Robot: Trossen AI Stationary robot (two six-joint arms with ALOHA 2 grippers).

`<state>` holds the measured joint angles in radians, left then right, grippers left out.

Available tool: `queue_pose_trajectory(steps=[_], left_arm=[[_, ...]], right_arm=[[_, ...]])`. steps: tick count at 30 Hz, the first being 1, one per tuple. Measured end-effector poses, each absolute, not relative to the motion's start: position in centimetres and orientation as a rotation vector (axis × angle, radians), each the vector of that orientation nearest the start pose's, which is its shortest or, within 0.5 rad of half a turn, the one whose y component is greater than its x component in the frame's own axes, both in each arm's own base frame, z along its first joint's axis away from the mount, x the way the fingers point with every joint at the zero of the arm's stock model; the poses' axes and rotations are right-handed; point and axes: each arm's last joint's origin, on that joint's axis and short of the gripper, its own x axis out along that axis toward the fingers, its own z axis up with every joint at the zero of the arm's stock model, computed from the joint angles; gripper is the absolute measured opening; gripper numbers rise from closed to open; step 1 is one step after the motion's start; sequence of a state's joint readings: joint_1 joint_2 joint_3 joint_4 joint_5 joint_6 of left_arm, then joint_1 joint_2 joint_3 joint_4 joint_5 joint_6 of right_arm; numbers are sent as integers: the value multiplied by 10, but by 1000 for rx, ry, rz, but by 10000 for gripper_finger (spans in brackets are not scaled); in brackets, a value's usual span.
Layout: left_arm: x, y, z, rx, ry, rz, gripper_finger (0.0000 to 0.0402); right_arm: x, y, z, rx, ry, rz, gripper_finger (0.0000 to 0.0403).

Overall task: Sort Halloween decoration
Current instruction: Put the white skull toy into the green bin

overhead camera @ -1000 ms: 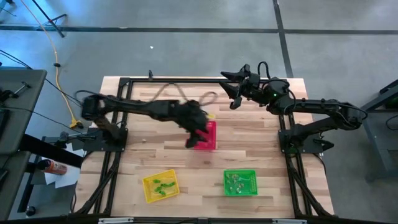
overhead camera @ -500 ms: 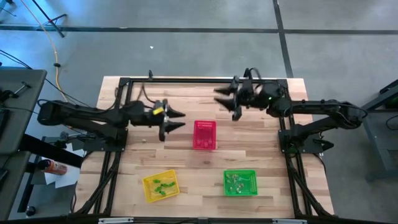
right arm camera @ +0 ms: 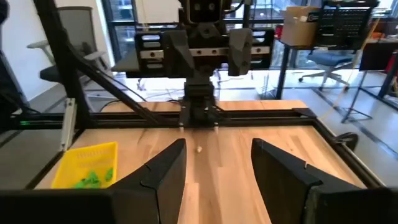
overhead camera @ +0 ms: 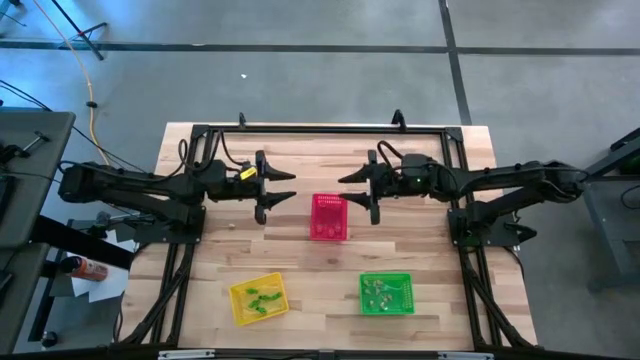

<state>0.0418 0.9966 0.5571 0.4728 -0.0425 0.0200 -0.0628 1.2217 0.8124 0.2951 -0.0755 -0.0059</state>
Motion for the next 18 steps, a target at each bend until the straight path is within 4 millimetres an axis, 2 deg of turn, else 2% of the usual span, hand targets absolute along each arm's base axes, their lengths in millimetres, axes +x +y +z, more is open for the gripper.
queue_pose_trajectory(steps=[18], left_arm=[[220,10,278,22,-29,84,197]], right_arm=[[274,-16,297,7,130,-3,177]])
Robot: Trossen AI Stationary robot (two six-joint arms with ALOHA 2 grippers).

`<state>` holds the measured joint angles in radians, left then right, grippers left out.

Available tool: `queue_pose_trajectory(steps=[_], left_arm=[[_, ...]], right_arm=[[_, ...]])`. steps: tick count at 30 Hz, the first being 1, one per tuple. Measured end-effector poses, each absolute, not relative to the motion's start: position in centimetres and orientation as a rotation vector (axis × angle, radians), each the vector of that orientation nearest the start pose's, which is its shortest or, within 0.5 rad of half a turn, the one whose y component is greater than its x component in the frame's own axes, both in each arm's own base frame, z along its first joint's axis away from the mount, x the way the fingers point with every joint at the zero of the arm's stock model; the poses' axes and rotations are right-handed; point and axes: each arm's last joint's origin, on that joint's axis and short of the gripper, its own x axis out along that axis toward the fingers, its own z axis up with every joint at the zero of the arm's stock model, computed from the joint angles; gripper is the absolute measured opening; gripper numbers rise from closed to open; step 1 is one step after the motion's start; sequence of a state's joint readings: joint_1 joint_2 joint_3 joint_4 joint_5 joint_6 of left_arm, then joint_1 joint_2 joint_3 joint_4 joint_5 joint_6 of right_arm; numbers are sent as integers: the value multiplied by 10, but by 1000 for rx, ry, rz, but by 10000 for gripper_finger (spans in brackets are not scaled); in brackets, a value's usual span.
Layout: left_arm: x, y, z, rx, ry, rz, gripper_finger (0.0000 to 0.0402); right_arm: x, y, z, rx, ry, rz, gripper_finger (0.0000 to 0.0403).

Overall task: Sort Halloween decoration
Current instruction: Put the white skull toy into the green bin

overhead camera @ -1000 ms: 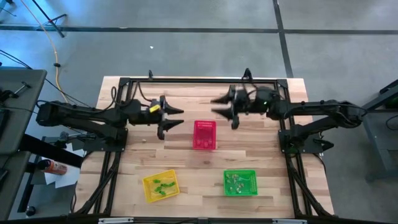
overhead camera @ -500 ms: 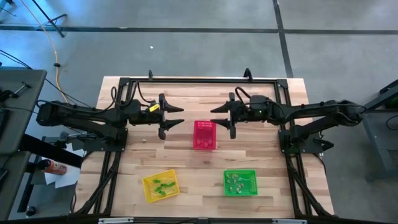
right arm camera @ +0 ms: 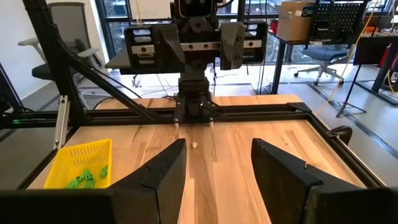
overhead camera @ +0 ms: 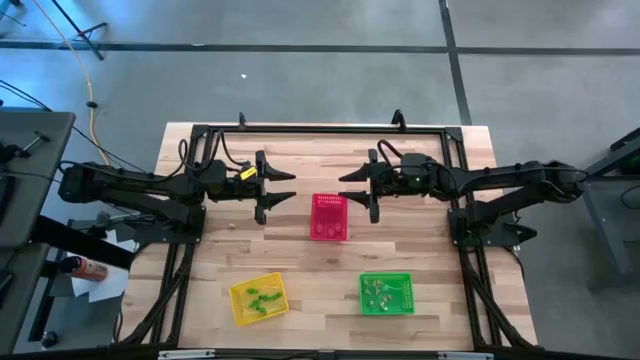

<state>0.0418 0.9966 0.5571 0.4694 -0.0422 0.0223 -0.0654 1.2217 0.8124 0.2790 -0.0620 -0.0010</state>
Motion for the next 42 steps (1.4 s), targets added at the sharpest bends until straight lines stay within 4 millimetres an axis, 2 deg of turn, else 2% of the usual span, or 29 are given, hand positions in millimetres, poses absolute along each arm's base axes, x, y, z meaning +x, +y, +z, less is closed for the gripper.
queue_pose_trajectory(steps=[5,8,10,14,17,20,23,26,32,42], left_arm=[[220,10,278,20,-29,84,197],[221,10,278,-82,-21,78,197],[222,10,281,-139,71,81,197],[219,11,282,-191,480,145,197],[208,14,260,-325,835,309,197],[198,18,234,-504,1103,466,197],[188,16,205,-596,1377,502,197],[185,14,182,-633,1544,473,197],[188,13,154,-612,1711,471,197],[195,15,130,-507,1827,477,197]], right_arm=[[274,-16,296,8,140,-3,177],[274,-16,296,8,140,-3,177],[274,-16,296,8,140,-3,177],[274,-16,295,8,143,-3,177],[274,-16,295,8,144,-10,177],[274,-17,294,6,149,-39,177],[275,-18,292,5,158,-54,177],[277,-18,291,5,160,-57,177],[279,-18,288,9,173,-57,177],[279,-18,287,7,178,-56,177]])
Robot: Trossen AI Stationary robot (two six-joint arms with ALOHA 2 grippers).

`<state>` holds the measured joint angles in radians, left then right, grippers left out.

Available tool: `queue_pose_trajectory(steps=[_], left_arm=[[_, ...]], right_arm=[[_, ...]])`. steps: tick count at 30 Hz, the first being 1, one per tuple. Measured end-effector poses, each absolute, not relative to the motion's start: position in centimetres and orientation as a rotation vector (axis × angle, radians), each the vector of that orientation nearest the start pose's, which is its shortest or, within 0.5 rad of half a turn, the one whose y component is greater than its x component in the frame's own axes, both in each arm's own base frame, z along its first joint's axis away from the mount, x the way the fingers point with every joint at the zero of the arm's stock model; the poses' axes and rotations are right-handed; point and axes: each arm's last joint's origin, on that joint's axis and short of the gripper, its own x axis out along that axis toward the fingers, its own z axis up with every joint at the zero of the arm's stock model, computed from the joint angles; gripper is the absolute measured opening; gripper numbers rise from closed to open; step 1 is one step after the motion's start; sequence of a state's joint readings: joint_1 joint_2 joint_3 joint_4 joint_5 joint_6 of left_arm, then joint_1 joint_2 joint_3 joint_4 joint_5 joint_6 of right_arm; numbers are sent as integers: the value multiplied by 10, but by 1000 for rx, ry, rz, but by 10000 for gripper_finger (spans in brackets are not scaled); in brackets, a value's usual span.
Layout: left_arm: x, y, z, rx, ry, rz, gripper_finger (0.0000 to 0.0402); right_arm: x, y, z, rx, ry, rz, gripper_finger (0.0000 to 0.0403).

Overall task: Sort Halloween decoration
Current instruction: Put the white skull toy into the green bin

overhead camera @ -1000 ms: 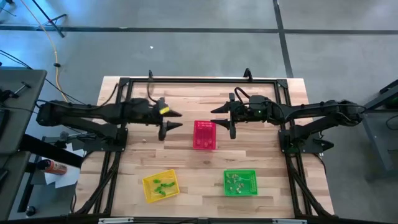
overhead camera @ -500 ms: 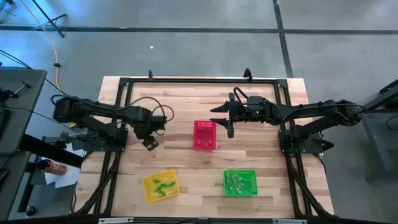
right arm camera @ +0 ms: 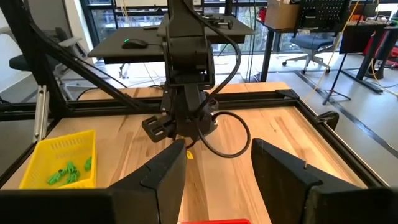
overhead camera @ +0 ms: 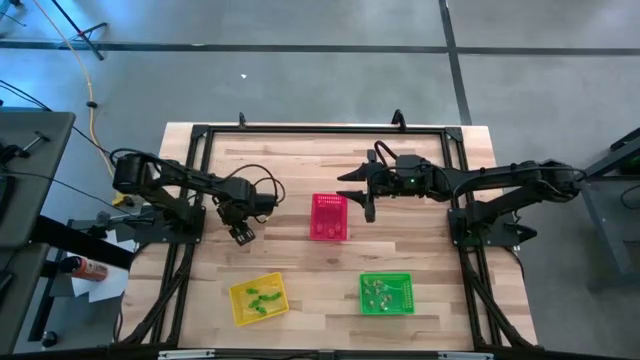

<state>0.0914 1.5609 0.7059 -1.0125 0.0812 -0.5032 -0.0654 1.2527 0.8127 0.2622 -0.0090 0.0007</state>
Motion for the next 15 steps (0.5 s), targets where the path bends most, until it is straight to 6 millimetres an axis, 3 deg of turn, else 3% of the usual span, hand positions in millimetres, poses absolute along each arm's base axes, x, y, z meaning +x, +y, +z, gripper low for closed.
queue_pose_trajectory(steps=[9,15], left_arm=[[199,16,124,-499,1823,449,187],[200,15,124,-498,1818,432,112]], right_arm=[[279,-18,285,10,197,-56,177],[279,-18,284,11,212,-56,177]])
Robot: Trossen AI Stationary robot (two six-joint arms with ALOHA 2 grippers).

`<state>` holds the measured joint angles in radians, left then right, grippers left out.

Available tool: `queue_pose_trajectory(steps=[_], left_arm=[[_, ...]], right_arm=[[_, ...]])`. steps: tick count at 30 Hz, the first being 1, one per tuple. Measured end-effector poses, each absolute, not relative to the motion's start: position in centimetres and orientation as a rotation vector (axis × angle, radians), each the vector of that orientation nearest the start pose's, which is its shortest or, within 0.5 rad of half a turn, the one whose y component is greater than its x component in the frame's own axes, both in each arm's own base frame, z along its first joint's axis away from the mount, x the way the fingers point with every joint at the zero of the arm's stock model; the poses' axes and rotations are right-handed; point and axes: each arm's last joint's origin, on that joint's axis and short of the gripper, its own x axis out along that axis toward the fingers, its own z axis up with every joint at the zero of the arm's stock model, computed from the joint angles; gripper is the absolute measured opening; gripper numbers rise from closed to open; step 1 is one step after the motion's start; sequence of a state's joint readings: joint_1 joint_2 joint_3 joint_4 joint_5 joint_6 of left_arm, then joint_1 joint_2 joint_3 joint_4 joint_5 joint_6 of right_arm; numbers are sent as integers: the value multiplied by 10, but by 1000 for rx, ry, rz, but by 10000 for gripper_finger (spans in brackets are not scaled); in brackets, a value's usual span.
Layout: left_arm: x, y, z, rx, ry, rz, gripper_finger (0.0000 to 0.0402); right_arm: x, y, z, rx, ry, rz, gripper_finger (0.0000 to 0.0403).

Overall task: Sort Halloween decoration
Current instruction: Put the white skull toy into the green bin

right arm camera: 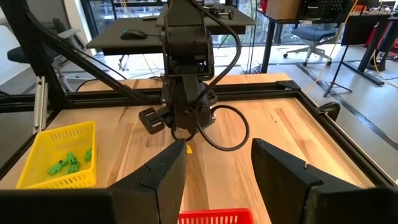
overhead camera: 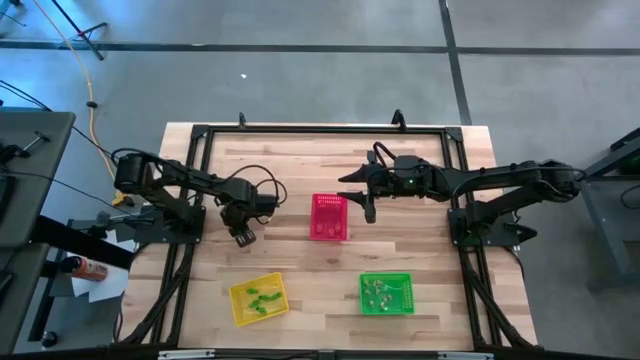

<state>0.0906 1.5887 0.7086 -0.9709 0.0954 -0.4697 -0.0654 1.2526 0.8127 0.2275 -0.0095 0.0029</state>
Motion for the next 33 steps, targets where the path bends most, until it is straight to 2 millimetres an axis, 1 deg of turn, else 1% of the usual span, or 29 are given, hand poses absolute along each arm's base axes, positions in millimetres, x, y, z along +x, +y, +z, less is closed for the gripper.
queue_pose_trajectory(steps=[4,7,9,13,18,21,23,26,29,33], left_arm=[[200,15,124,-504,1821,426,49],[199,15,125,-492,1819,412,15],[199,15,127,-488,1803,408,9],[198,16,134,-453,1738,415,19],[195,16,154,-455,1608,396,21],[196,16,172,-549,1458,350,20],[199,16,186,-605,1323,302,20],[206,17,213,-603,1068,229,22],[212,20,241,-492,782,147,22],[220,23,275,-262,437,97,23]], right_arm=[[278,-18,283,11,218,-55,177],[278,-18,283,11,218,-55,177],[278,-18,283,11,218,-55,177],[278,-18,283,12,218,-55,177],[278,-18,284,12,215,-55,177],[279,-18,287,63,180,-60,177],[280,-18,290,102,147,-62,177],[280,-18,295,119,92,-60,177],[281,-18,300,119,36,-56,177],[281,-18,308,139,-39,-51,177]])
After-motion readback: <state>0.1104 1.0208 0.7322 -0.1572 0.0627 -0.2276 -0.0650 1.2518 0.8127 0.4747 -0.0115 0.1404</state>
